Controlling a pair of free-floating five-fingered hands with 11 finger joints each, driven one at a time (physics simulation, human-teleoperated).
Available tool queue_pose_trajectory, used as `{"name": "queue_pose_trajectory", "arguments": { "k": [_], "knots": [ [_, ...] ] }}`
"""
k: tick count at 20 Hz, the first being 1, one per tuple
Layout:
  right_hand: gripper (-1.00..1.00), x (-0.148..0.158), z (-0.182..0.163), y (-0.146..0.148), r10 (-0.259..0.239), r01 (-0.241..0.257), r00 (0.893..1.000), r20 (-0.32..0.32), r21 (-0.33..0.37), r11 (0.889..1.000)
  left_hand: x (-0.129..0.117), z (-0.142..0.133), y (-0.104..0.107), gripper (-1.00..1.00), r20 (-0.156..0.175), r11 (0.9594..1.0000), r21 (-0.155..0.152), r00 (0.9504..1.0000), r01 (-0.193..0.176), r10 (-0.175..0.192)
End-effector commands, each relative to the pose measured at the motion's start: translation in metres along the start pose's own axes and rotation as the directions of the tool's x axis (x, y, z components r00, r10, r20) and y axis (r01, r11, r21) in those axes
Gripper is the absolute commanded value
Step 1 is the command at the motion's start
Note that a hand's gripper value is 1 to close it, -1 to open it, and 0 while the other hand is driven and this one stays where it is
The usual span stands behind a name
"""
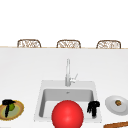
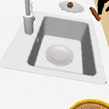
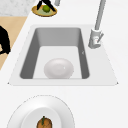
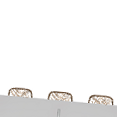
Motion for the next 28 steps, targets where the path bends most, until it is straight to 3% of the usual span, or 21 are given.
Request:
{"name": "queue_pose_trajectory", "arguments": {
  "k": [1, 3, 4, 5, 7, 8, 15, 18, 20, 22, 24, 28],
  "knots": [
    [0.00, 0.000, 0.000, 0.000, 0.000, 0.000, 1.000, 0.000, 0.000, 1.000, -0.023, 0.005, -0.009, -1.00, 0.005, 0.9999, 0.010, 1.0000, -0.001, 0.001],
    [0.00, 0.000, 0.000, 0.000, 0.000, 0.000, 1.000, 0.000, 0.000, 1.000, -0.020, 0.009, -0.008, -1.00, 0.012, 0.9999, 0.017, 0.9999, -0.002, 0.002],
    [0.00, 0.000, 0.000, 0.000, 0.000, 0.000, 1.000, 0.000, 0.000, 1.000, -0.016, 0.012, -0.007, 1.00, 0.018, 0.9998, 0.021, 0.9998, -0.005, 0.004],
    [0.00, 0.000, 0.000, 0.000, 0.000, 0.000, 1.000, 0.000, 0.000, 1.000, -0.006, 0.014, -0.005, 1.00, 0.035, 1.0000, 0.000, 0.9994, 0.000, 0.000],
    [0.00, 0.000, 0.000, 0.000, 0.000, 0.000, 1.000, 0.000, 0.000, 1.000, 0.003, 0.013, 0.000, 1.00, 0.035, 0.9951, 0.011, 0.9945, 0.098, -0.098],
    [0.00, 0.000, 0.000, 0.000, 0.000, 0.000, 1.000, 0.000, 0.000, 1.000, 0.002, 0.010, 0.003, 1.00, 0.023, 0.9938, 0.021, 0.9937, 0.109, -0.110],
    [0.00, 0.000, 0.000, 0.000, 0.000, 0.000, 1.000, 0.000, 0.000, 1.000, 0.002, 0.012, 0.007, 1.00, 0.021, 0.9888, 0.026, 0.9889, 0.147, -0.147],
    [0.00, 0.000, 0.000, 0.000, 0.000, 0.000, 1.000, 0.000, 0.000, 1.000, 0.009, 0.008, 0.032, 1.00, 0.015, 0.9870, 0.023, 0.9871, 0.159, -0.159],
    [0.00, 0.000, 0.000, 0.000, 0.000, 0.000, 1.000, 0.000, 0.000, 1.000, 0.013, 0.004, 0.047, 1.00, 0.012, 0.9889, 0.012, 0.9888, 0.148, -0.149],
    [0.00, 0.000, 0.000, 0.000, 0.000, 0.000, 1.000, 0.000, 0.000, 1.000, 0.014, 0.001, 0.061, 1.00, 0.009, 0.9883, 0.033, 0.9888, 0.149, -0.149],
    [0.00, 0.000, 0.000, 0.000, 0.000, 0.000, 1.000, 0.000, 0.000, 1.000, 0.020, -0.009, 0.071, 1.00, 0.010, 0.9869, 0.040, 0.9876, 0.156, -0.157],
    [0.00, 0.000, 0.000, 0.000, 0.000, 0.000, 1.000, 0.000, 0.000, 1.000, 0.022, -0.029, 0.083, 1.00, 0.008, 0.9881, 0.046, 0.9890, 0.147, -0.148]
  ]
}}
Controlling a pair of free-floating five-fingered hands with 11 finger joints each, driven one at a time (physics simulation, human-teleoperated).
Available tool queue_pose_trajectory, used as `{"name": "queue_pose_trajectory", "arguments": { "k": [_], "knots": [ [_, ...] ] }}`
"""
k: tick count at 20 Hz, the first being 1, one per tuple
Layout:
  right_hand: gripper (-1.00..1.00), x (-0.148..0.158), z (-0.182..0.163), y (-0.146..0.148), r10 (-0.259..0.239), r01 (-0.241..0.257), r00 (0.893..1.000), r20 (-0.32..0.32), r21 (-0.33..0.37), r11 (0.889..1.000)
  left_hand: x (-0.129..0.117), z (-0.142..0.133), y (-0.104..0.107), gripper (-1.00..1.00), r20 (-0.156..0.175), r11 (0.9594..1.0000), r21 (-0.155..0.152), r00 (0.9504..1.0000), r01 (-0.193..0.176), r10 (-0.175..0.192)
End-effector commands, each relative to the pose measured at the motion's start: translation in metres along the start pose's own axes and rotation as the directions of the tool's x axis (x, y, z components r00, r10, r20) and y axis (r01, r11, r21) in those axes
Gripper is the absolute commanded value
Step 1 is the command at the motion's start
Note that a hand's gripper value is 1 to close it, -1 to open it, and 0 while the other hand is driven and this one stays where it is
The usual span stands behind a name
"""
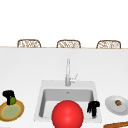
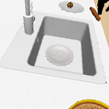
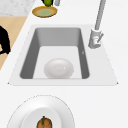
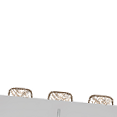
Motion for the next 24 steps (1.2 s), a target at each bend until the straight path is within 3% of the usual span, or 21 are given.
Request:
{"name": "queue_pose_trajectory", "arguments": {
  "k": [1, 13, 24],
  "knots": [
    [0.00, 0.000, 0.000, 0.000, 0.000, 0.000, 1.000, 0.000, 0.000, 1.000, 0.000, -0.024, 0.010, 1.00, 0.008, 0.9999, 0.014, 1.0000, 0.000, 0.000],
    [0.00, 0.000, 0.000, 0.000, 0.000, 0.000, 1.000, 0.000, 0.000, 1.000, -0.015, -0.116, 0.031, 1.00, -0.008, 0.9999, -0.003, 0.9999, 0.011, -0.011],
    [0.00, 0.000, 0.000, 0.000, 0.000, 0.000, 1.000, 0.000, 0.000, 1.000, -0.036, -0.203, 0.030, 1.00, -0.020, 0.9992, -0.020, 0.9992, 0.034, -0.035]
  ]
}}
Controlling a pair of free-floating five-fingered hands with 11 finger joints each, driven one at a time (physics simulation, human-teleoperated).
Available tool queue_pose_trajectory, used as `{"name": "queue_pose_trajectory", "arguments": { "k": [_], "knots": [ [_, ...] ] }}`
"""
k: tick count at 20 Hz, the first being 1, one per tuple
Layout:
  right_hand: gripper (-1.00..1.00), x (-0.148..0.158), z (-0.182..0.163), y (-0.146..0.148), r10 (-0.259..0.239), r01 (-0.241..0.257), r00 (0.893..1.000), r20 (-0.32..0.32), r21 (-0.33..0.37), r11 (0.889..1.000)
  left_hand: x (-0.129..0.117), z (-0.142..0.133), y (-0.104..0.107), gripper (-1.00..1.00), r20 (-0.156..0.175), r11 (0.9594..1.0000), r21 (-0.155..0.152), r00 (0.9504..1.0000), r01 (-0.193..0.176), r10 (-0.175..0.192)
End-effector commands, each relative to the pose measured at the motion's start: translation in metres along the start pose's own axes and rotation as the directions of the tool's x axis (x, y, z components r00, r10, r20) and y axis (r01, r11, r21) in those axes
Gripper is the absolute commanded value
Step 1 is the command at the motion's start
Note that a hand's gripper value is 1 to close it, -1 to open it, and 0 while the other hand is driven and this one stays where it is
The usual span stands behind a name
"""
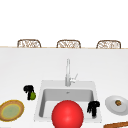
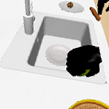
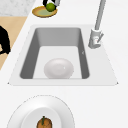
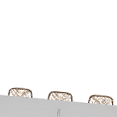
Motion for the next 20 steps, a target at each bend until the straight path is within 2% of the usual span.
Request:
{"name": "queue_pose_trajectory", "arguments": {
  "k": [1, 5, 8, 14, 17, 20],
  "knots": [
    [0.00, 0.000, 0.000, 0.000, 0.000, 0.000, 1.000, 0.000, 0.000, 1.000, -0.007, -0.031, 0.001, 1.00, -0.007, 0.9995, -0.016, 0.9996, 0.027, -0.028],
    [0.00, 0.000, 0.000, 0.000, 0.000, 0.000, 1.000, 0.000, 0.000, 1.000, -0.013, -0.063, 0.001, 1.00, -0.008, 0.9994, -0.017, 0.9995, 0.031, -0.031],
    [0.00, 0.000, 0.000, 0.000, 0.000, 0.000, 1.000, 0.000, 0.000, 1.000, -0.017, -0.087, -0.004, 1.00, -0.015, 0.9996, -0.024, 0.9998, 0.014, -0.015],
    [0.00, 0.000, 0.000, 0.000, 0.000, 0.000, 1.000, 0.000, 0.000, 1.000, -0.025, -0.135, -0.012, 1.00, -0.020, 0.9995, -0.030, 0.9997, 0.013, -0.014],
    [0.00, 0.000, 0.000, 0.000, 0.000, 0.000, 1.000, 0.000, 0.000, 1.000, -0.035, -0.158, -0.022, 1.00, -0.018, 1.0000, -0.007, 0.9998, 0.006, -0.006],
    [0.00, 0.000, 0.000, 0.000, 0.000, 0.000, 1.000, 0.000, 0.000, 1.000, -0.043, -0.182, -0.030, 1.00, -0.017, 0.9999, -0.008, 0.9998, 0.006, -0.006]
  ]
}}
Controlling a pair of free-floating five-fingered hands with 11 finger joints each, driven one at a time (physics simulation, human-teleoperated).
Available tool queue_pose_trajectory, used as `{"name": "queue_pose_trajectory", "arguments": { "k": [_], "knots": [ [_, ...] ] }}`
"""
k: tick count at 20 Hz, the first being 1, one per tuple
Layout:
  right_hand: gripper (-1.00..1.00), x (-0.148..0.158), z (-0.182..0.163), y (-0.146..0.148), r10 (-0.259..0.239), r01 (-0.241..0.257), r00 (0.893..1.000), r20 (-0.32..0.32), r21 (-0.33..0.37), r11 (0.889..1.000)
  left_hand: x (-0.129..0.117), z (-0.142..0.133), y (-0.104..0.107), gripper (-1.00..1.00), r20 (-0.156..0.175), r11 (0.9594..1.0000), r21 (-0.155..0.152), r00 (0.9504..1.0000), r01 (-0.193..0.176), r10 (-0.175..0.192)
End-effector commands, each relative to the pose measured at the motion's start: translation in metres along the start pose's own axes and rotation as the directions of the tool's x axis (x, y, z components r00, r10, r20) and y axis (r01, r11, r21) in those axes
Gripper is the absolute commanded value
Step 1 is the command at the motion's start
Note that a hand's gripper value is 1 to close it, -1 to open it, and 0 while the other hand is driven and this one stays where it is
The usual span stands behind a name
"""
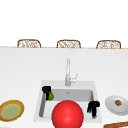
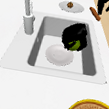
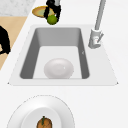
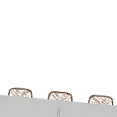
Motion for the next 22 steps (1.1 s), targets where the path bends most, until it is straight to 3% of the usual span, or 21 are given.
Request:
{"name": "queue_pose_trajectory", "arguments": {
  "k": [1, 8, 13, 16, 22],
  "knots": [
    [0.00, 0.000, 0.000, 0.000, 0.000, 0.000, 1.000, 0.000, 0.000, 1.000, -0.010, -0.030, -0.010, 1.00, -0.005, 1.0000, 0.003, 1.0000, 0.000, 0.000],
    [0.00, 0.000, 0.000, 0.000, 0.000, 0.000, 1.000, 0.000, 0.000, 1.000, -0.046, -0.076, -0.053, 1.00, -0.012, 0.9993, 0.037, 0.9999, -0.007, 0.007],
    [0.00, 0.000, 0.000, 0.000, 0.000, 0.000, 1.000, 0.000, 0.000, 1.000, -0.067, -0.113, -0.086, 1.00, 0.004, 0.9997, 0.023, 1.0000, 0.001, -0.001],
    [0.00, 0.000, 0.000, 0.000, 0.000, 0.000, 1.000, 0.000, 0.000, 1.000, -0.084, -0.134, -0.107, 1.00, -0.014, 0.9998, 0.018, 0.9999, 0.002, -0.002],
    [0.00, 0.000, 0.000, 0.000, 0.000, 0.000, 1.000, 0.000, 0.000, 1.000, -0.126, -0.166, -0.144, 1.00, -0.015, 0.9992, 0.041, 0.9999, 0.003, -0.002]
  ]
}}
